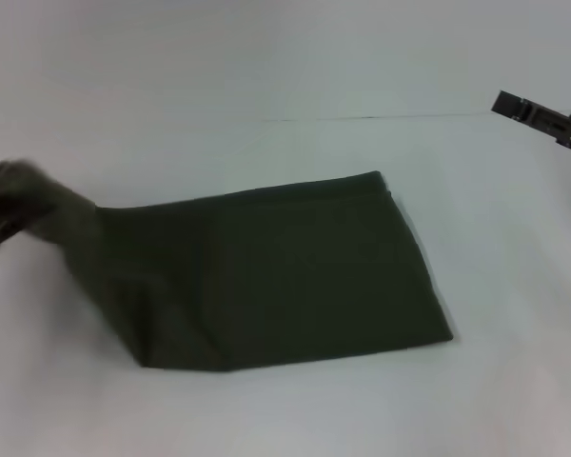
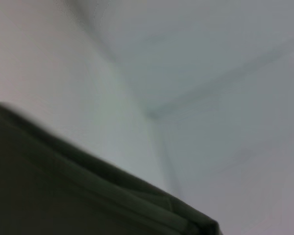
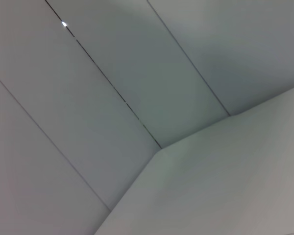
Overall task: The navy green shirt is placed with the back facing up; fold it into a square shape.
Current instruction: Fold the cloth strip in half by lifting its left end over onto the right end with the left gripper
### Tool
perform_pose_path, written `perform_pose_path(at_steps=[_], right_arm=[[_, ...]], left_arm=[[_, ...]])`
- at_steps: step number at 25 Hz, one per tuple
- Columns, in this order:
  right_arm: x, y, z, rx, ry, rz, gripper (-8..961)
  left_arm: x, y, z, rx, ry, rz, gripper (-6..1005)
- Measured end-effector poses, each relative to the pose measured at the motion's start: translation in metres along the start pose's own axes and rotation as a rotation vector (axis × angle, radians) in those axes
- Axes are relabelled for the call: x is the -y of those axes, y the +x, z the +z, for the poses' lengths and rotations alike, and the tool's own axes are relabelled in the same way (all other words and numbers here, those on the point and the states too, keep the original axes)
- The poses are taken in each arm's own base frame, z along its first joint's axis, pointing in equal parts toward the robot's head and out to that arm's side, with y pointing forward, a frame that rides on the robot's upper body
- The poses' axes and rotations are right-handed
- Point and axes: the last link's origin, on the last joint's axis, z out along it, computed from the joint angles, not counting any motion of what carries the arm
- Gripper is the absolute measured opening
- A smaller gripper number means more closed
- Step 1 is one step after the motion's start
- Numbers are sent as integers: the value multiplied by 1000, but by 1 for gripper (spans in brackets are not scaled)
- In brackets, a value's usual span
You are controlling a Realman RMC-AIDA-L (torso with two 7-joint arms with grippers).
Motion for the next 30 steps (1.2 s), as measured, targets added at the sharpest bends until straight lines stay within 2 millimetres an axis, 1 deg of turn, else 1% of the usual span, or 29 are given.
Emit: perform_pose_path(at_steps=[1, 2, 3, 4, 5, 7, 8, 9, 10, 11, 13, 14, 16, 18, 20, 22, 25, 30], right_arm=[[0, 1, -2, 6, -1, 0, 931], [1, 3, -5, 11, -2, 3, 931], [1, 4, -9, 17, -5, 7, 931], [0, 5, -12, 21, -11, 9, 931], [1, 6, -17, 28, -13, 10, 931], [3, 7, -26, 40, -12, 6, 931], [5, 7, -33, 44, -3, 5, 931], [7, 7, -37, 47, 6, 3, 931], [10, 6, -42, 49, 17, 1, 931], [13, 6, -47, 50, 29, -3, 931], [17, 3, -55, 54, 48, -19, 931], [19, 2, -58, 57, 58, -32, 931], [21, -1, -62, 60, 73, -53, 931], [23, -4, -59, 61, 84, -78, 931], [22, -9, -48, 61, 86, -114, 931], [20, -13, -32, 51, 80, -142, 931], [17, -16, -10, 30, 78, -169, 931], [14, -16, 8, 10, 85, -185, 931]], left_arm=[[-8, 0, 15, 25, -49, 14, 12], [-16, 0, 35, 61, -97, 32, 12], [-20, -1, 45, 76, -117, 42, 12], [-27, -4, 65, 110, -148, 56, 12], [-30, -7, 80, 131, -166, 62, 12], [-38, -19, 113, 179, -209, 69, 12], [-41, -24, 125, 192, -224, 71, 12], [-46, -32, 144, 209, -246, 73, 12], [-46, -32, 144, 209, -246, 73, 12], [-51, -47, 174, 226, -256, 78, 12], [-54, -60, 196, 245, -252, 70, 11], [-55, -70, 212, 253, -233, 68, 11], [-55, -87, 232, 266, -188, 59, 11], [-51, -105, 246, 268, -126, 35, 14], [-46, -117, 250, 261, -83, 1, 19], [-41, -128, 245, 249, -74, -22, 24], [-38, -139, 238, 235, -91, -30, 32], [-40, -145, 236, 237, -111, -35, 205]])
